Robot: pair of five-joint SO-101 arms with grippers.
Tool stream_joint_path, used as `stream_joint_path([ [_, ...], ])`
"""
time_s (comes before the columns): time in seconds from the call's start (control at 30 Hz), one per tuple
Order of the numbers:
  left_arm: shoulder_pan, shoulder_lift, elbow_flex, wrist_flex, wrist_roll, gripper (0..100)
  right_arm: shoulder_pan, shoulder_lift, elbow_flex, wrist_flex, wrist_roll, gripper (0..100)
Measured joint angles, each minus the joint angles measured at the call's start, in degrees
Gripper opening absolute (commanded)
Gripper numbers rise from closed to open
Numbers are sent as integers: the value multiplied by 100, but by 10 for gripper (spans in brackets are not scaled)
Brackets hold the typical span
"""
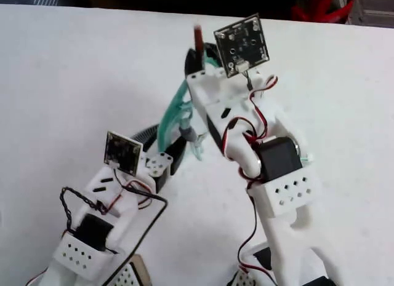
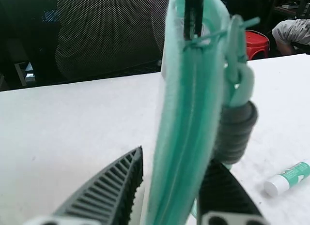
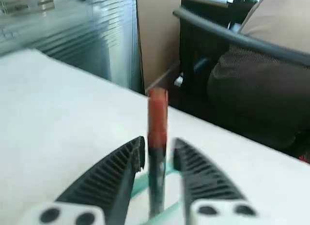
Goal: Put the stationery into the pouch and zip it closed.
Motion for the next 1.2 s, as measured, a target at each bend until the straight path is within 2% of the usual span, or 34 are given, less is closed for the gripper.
stream_joint_path([
  [0.13,0,0,0,0,0,173,-448,-343,0,484,677,303],
  [0.33,0,0,0,0,0,173,-510,-1354,0,624,853,253],
  [0.43,0,0,0,0,0,173,26,-1556,-9,721,853,252],
  [0.6,0,0,0,0,0,173,1653,-1099,-9,1134,1011,252],
  [0.67,0,0,0,0,0,173,2330,-695,-9,1266,1468,252],
  [0.77,0,0,0,0,0,173,3007,53,0,1626,2585,252],
  [0.9,0,0,0,0,0,173,3499,1292,9,2198,4448,251],
  [1.03,0,0,0,0,0,173,3956,2620,18,2312,6048,251],
  [1.2,0,0,0,0,0,172,4053,3789,18,1899,6848,252],
])
